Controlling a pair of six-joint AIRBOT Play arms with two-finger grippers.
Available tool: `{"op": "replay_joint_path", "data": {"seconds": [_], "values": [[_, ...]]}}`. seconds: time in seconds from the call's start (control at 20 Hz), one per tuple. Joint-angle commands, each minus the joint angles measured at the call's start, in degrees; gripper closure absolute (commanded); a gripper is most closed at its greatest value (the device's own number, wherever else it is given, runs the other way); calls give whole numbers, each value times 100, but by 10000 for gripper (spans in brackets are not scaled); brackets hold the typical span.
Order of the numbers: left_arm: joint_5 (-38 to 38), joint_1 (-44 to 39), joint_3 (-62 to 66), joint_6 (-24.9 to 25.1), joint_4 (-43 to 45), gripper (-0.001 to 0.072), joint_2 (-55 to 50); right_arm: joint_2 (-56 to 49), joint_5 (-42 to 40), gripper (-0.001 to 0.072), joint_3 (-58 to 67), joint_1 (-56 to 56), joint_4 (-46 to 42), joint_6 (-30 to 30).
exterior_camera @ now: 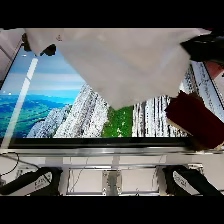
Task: Fold the shirts.
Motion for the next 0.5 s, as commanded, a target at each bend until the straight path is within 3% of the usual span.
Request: {"op": "replay_joint_path", "data": {"seconds": [0.0, 0.1, 0.2, 0.35, 0.45], "values": [[-1436, 9, -258, 98, 63, 692, 697, 516, 214, 691, 352, -15, -262, 2], [-2496, 9, -898, 96, 197, 692, 669, 201, 597, 692, 352, -15, -160, 15], [-2629, 9, -1971, 103, 348, 692, 664, -407, 879, 691, 352, -11, 28, 57], [-1725, 9, -3941, 142, 350, 693, 570, -1681, 807, 690, 352, 4, 295, 68], [-638, 9, -5237, 142, 378, 692, 341, -2649, 479, 690, 352, 61, 319, 273]]}}
